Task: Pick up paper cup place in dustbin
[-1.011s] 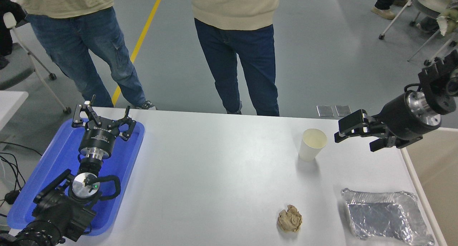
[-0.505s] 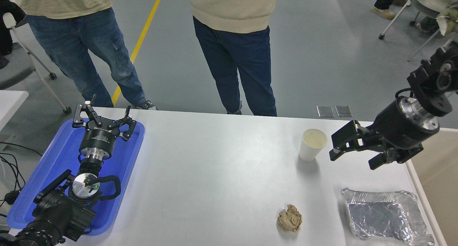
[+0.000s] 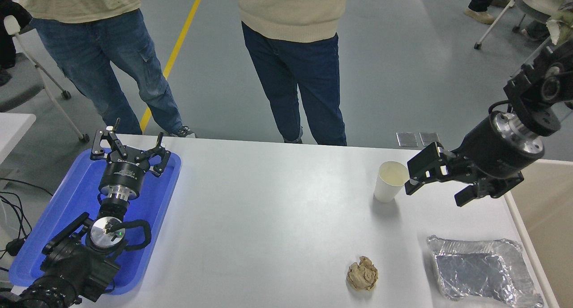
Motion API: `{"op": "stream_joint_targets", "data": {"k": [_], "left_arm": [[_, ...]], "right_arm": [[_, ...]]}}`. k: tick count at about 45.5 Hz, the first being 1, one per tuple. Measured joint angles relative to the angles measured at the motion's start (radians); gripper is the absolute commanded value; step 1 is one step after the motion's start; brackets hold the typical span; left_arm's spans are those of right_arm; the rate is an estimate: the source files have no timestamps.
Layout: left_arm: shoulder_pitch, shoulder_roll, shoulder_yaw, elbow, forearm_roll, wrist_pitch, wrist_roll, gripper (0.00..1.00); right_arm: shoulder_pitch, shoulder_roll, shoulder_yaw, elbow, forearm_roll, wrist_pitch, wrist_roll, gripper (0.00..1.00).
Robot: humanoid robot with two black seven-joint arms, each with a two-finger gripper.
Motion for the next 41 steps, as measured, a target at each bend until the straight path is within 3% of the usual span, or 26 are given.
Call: {"op": "stream_joint_targets", "data": {"k": [41], "left_arm": [[0.0, 0.0, 0.0, 0.0, -0.001, 0.002, 0.0, 1.0]], "right_arm": [[0.256, 0.001, -0.086, 0.029, -0.035, 0.039, -0.008, 1.0]]}}
